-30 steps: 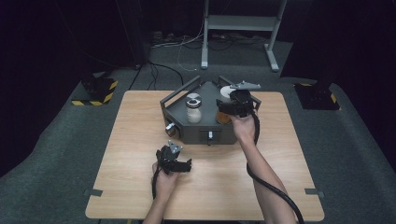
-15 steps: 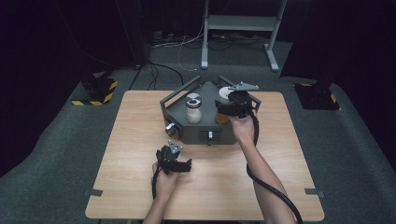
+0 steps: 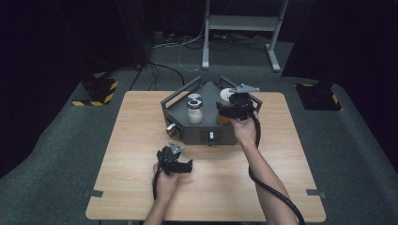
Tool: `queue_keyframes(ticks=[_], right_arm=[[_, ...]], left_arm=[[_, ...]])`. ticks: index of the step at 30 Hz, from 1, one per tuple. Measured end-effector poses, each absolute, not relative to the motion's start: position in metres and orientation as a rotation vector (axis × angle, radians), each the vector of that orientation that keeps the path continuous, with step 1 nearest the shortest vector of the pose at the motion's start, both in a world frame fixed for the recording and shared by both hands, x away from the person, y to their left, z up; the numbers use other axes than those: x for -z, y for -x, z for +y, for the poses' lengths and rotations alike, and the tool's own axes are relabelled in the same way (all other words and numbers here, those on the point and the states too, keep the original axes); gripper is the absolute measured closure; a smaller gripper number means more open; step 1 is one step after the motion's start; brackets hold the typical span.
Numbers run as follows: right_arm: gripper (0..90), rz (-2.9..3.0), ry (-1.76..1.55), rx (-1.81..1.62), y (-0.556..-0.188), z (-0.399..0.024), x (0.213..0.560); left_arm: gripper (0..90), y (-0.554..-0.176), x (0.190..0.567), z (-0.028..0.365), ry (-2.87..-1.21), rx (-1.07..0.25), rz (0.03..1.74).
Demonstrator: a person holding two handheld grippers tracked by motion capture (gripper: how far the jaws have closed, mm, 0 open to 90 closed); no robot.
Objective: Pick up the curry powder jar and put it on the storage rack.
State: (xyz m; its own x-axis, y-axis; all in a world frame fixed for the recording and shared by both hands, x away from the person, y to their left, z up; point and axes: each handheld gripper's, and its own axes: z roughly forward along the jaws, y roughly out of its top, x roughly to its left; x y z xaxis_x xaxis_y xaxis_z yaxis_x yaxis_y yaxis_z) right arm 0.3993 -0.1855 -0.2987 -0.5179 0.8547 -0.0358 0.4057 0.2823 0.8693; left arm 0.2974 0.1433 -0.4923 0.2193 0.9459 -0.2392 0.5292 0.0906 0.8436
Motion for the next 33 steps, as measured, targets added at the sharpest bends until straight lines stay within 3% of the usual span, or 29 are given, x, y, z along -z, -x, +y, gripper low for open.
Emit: queue_keyframes(ticks=[14, 21, 33], right_arm=[[33.6, 2.051, -1.128, -1.172, -0.400, -0.186, 0.299], [21.0, 2.033, -1.149, -1.233, -0.399, -0.198, 0.299], [17.6, 2.046, -1.106, -1.267, -0.391, -0.213, 0.299]], left_arm=[[4.0, -0.297, 0.492, 0.143, -1.565, -0.564, 1.434], [4.0, -0.297, 0.492, 0.143, -1.566, -0.564, 1.434], [3.9, -0.297, 0.492, 0.143, -1.562, -0.563, 1.436]])
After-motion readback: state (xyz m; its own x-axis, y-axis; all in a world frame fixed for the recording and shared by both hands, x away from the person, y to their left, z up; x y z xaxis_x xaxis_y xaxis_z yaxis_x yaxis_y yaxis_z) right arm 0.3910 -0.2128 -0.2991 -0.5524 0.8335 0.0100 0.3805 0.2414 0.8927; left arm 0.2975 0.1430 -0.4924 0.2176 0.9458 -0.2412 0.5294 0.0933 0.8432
